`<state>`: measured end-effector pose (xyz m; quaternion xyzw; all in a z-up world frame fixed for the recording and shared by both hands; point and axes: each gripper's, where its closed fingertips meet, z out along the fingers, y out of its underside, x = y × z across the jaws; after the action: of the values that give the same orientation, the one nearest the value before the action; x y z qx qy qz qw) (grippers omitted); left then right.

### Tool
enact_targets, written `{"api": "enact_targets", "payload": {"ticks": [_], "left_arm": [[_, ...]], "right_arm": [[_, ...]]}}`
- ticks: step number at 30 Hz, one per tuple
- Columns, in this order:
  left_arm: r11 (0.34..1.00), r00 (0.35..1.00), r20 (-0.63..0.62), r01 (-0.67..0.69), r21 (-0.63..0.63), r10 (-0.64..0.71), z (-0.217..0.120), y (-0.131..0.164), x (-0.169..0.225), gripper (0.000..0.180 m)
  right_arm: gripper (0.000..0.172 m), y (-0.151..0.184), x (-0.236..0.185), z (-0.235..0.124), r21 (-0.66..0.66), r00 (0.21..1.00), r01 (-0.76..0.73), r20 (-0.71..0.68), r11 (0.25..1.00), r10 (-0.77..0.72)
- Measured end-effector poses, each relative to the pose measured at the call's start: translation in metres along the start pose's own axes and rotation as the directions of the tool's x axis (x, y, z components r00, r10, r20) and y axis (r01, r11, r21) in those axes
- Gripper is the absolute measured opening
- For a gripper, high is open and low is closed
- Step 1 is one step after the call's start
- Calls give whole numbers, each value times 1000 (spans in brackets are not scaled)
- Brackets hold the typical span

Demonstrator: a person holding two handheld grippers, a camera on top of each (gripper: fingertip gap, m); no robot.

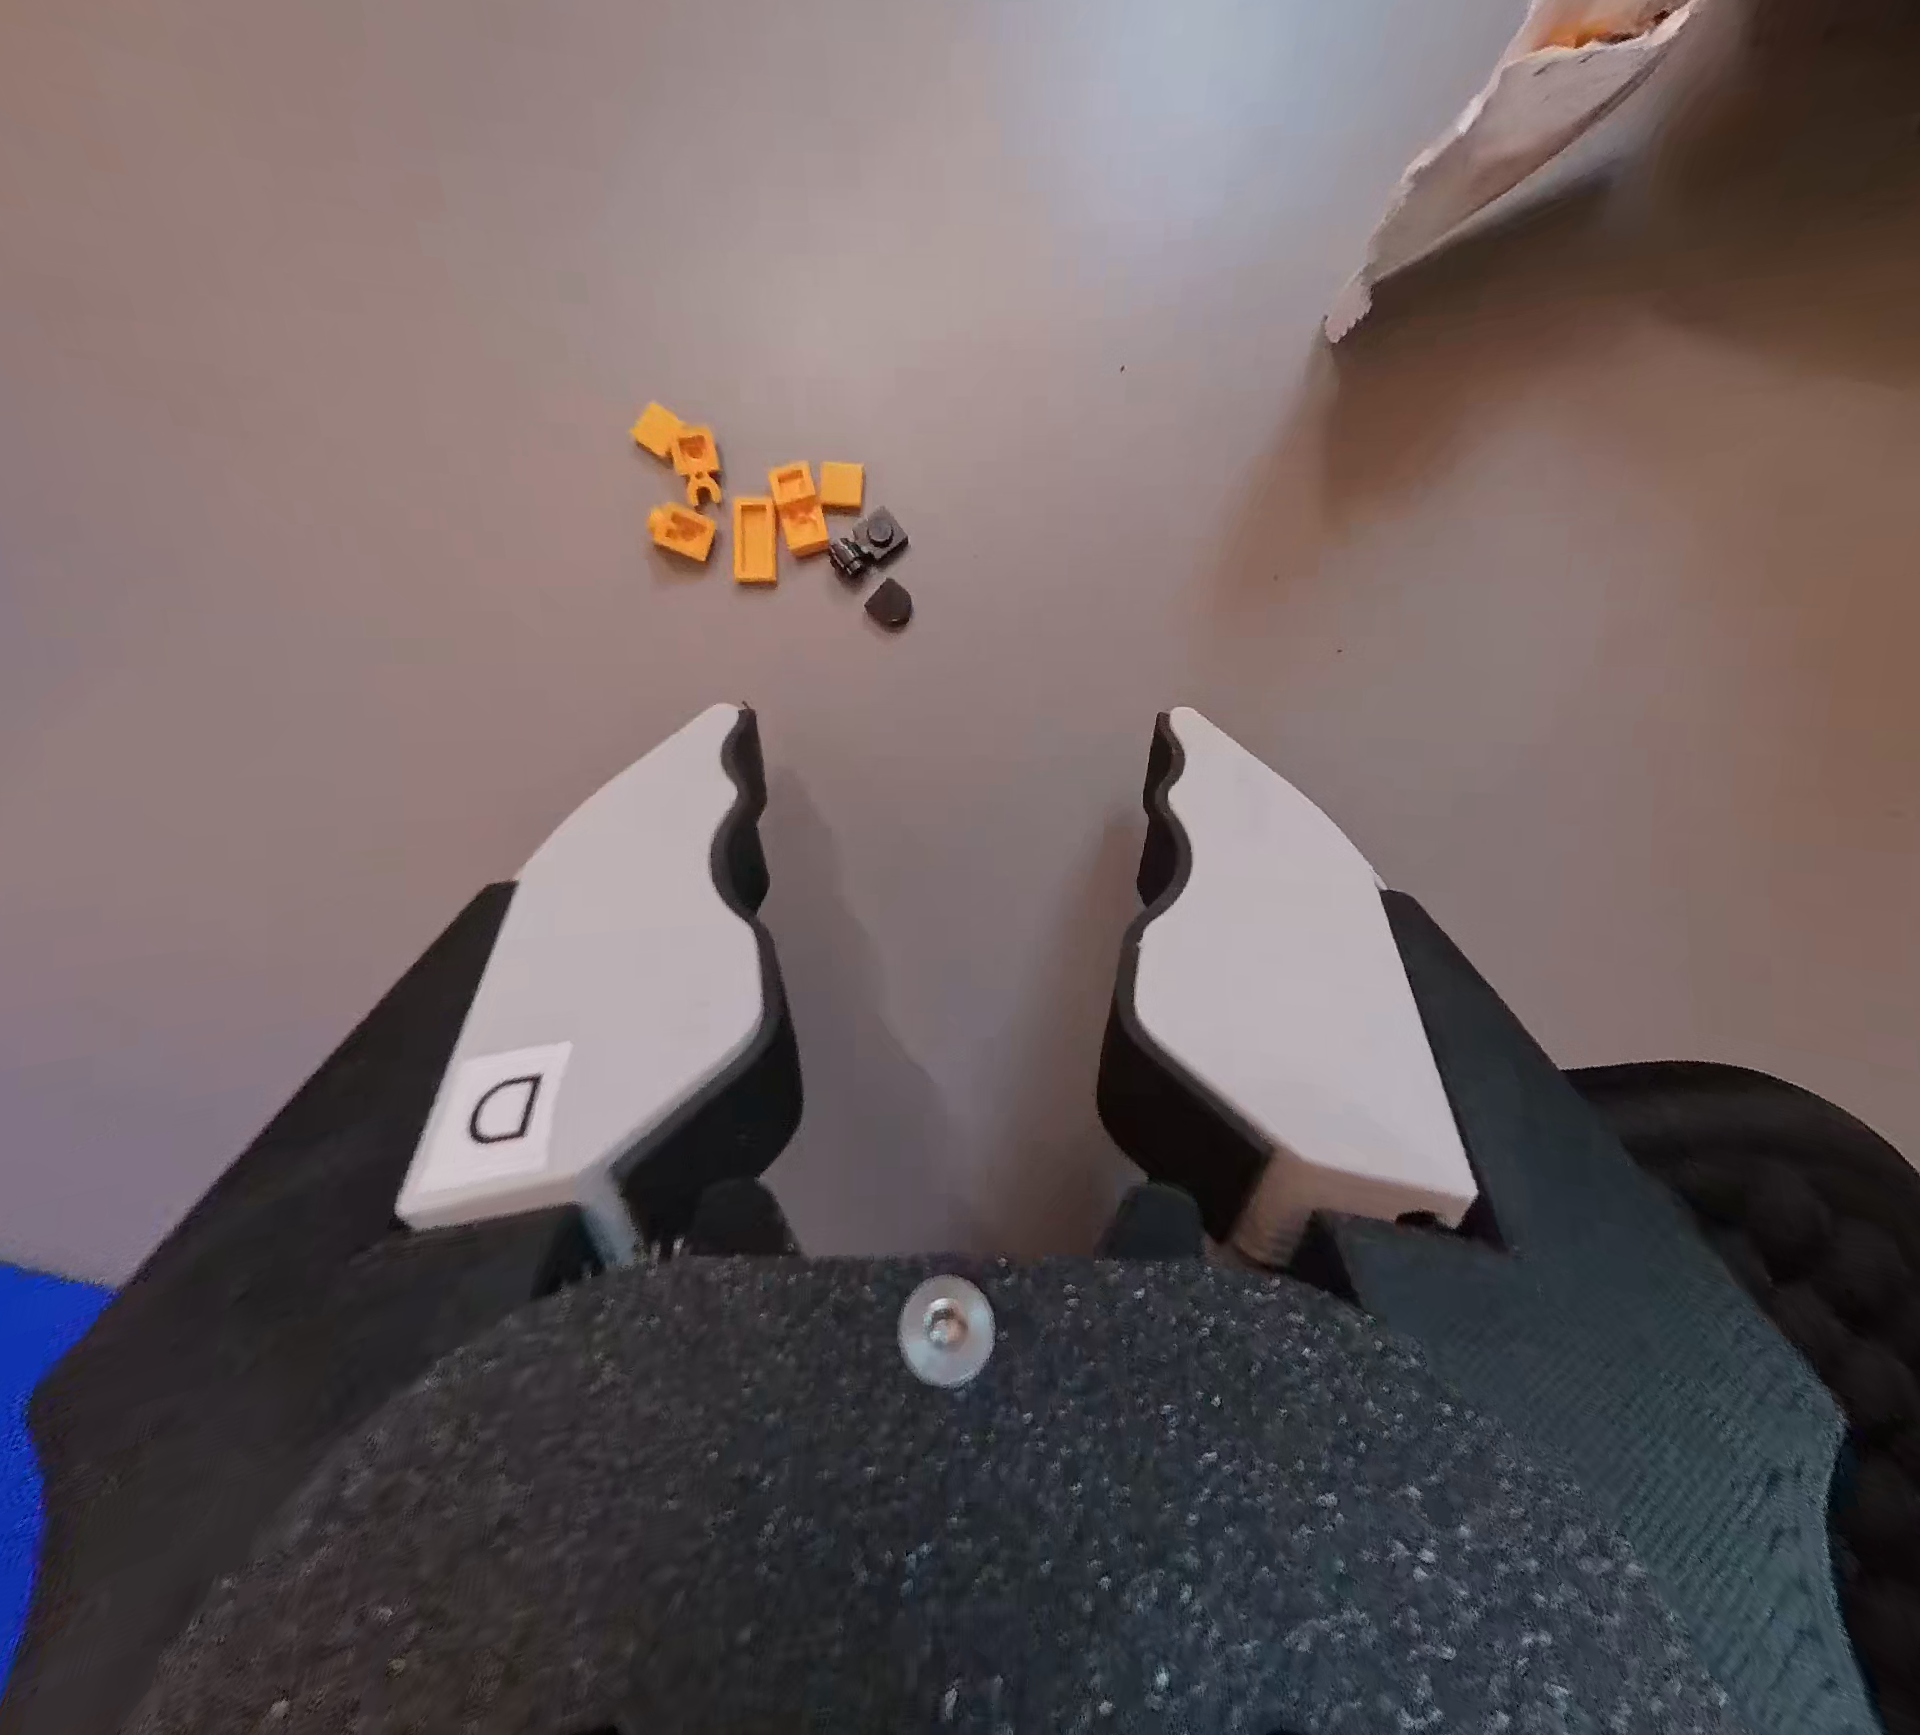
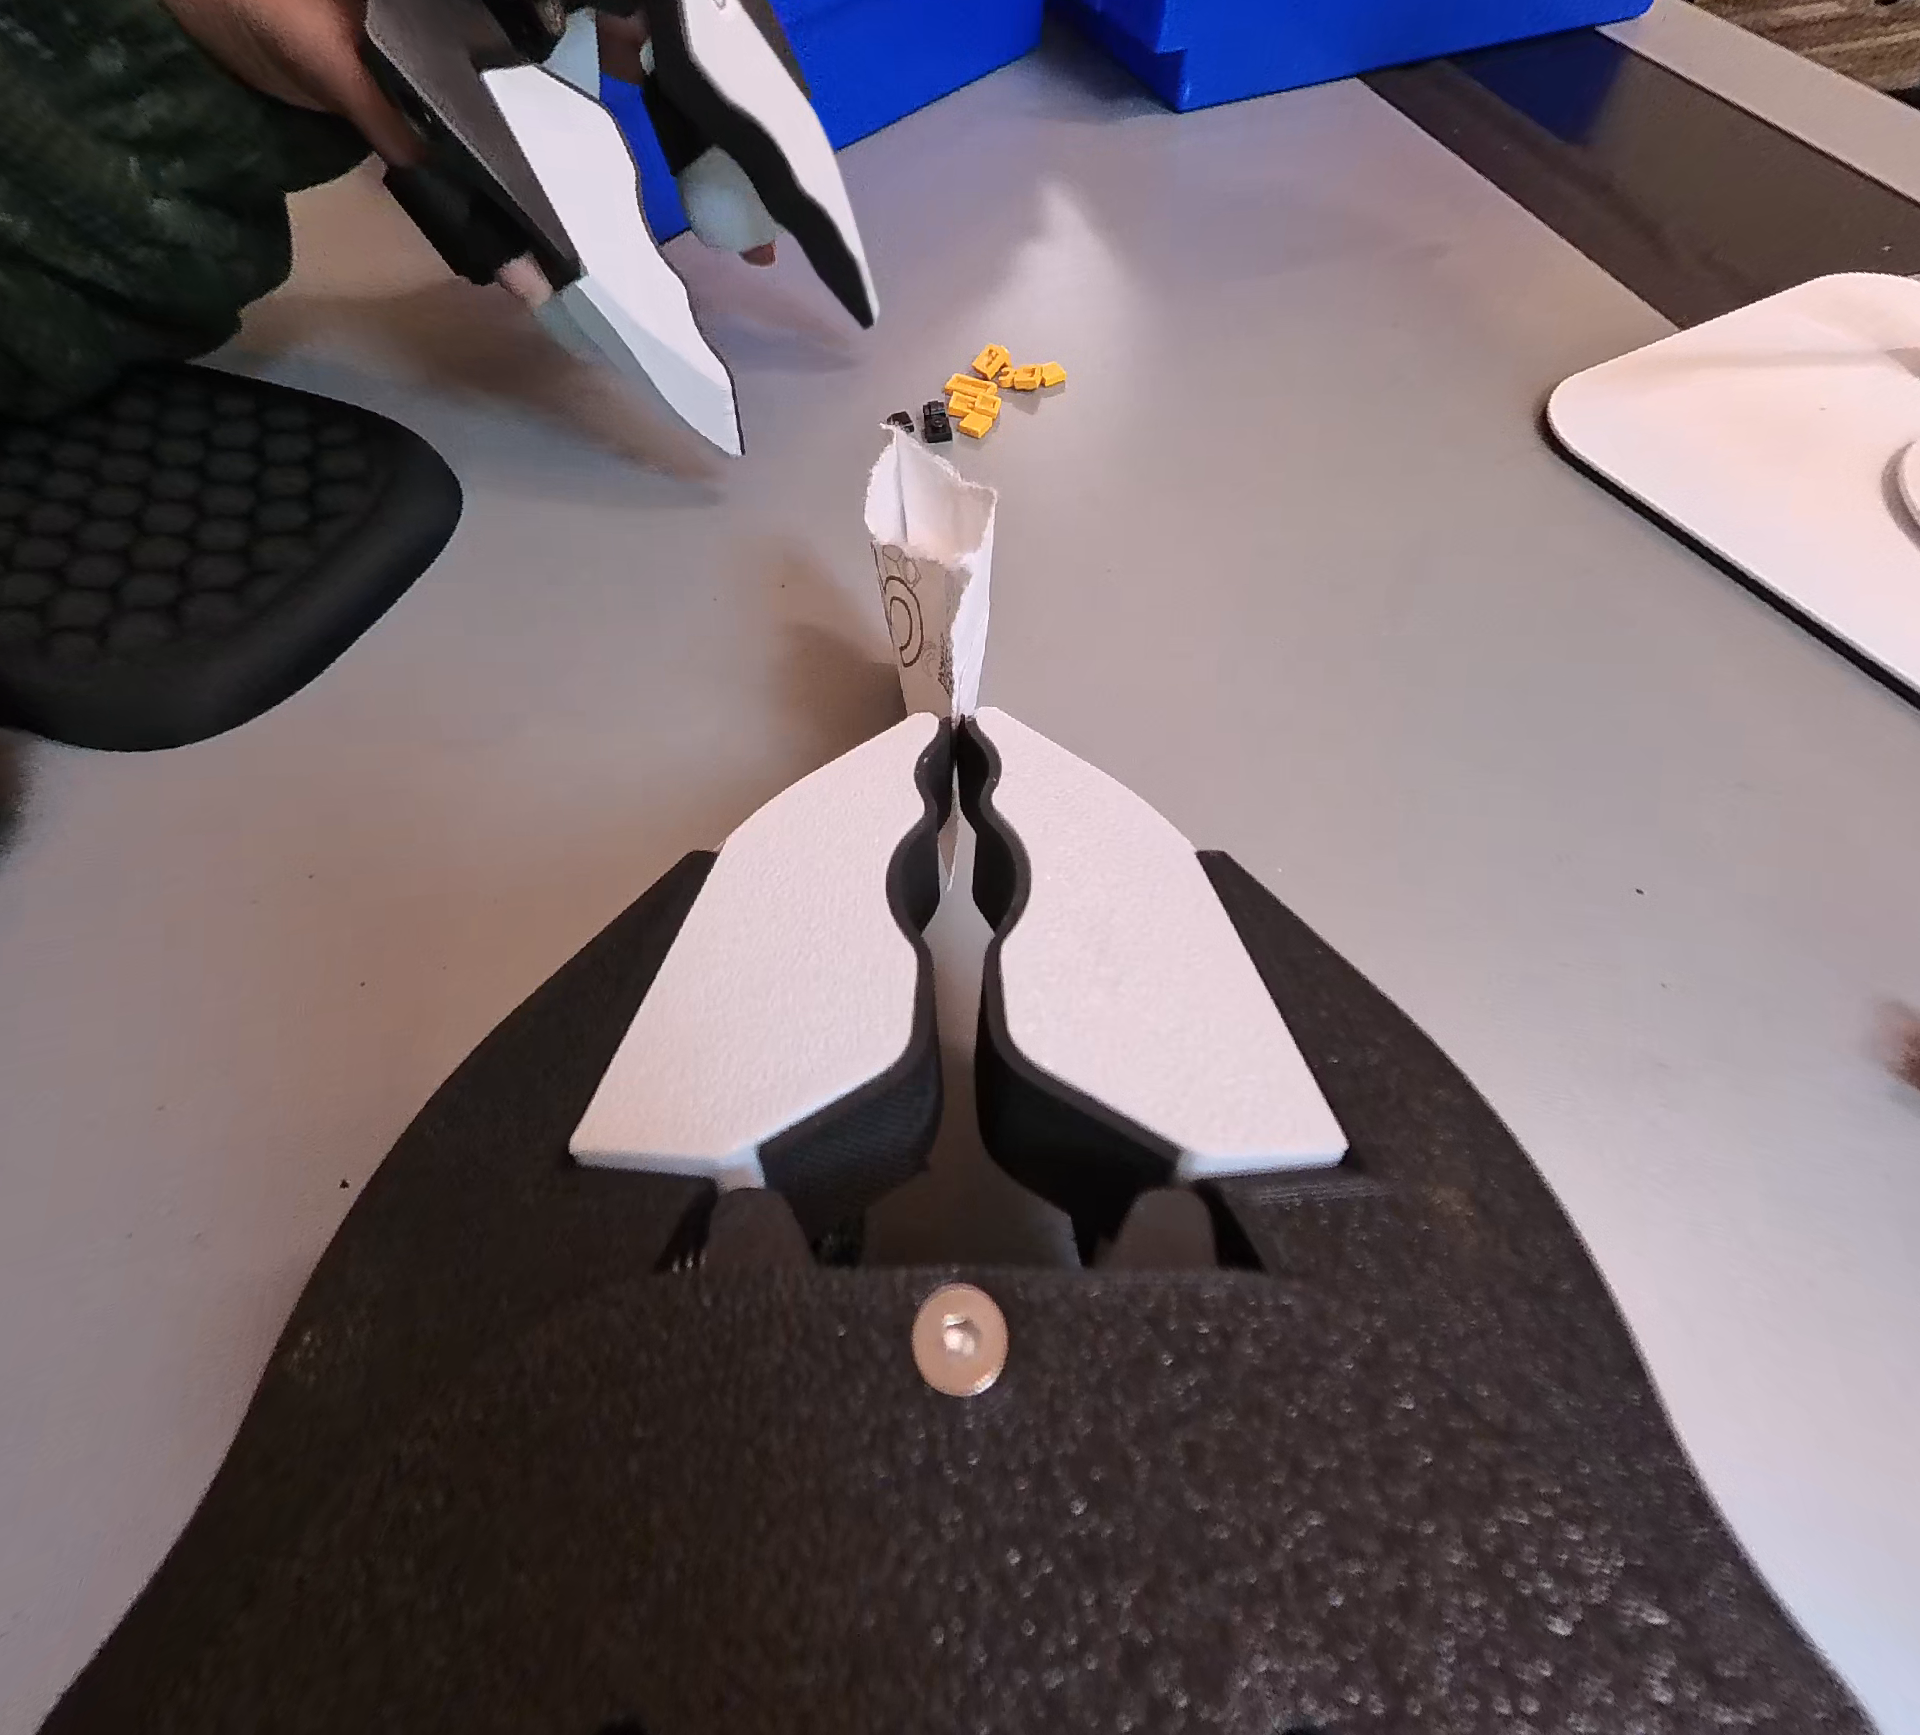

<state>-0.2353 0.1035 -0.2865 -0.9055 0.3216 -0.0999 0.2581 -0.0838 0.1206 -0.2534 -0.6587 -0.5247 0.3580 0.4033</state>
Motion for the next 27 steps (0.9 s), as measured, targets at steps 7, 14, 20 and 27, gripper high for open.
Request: {"api": "enact_targets", "payload": {"ticks": [7,14,20,27], "left_arm": [[996,997,-11,73,49,-73,9,-5,-10,46],[986,989,-11,149,70,-149,21,-13,-18,24],[991,993,-21,118,66,-117,23,-13,-13,8],[955,995,-97,-4,298,34,-10,-55,17,0]], "right_arm": [[0,0,0,0,-1,1000,-1,1,1000,1],[0,0,0,0,0,1000,-2,4,1000,2],[0,0,0,0,0,1000,-2,6,1000,2],[0,0,-2,1,-6,1000,12,5,1000,-12]]}}
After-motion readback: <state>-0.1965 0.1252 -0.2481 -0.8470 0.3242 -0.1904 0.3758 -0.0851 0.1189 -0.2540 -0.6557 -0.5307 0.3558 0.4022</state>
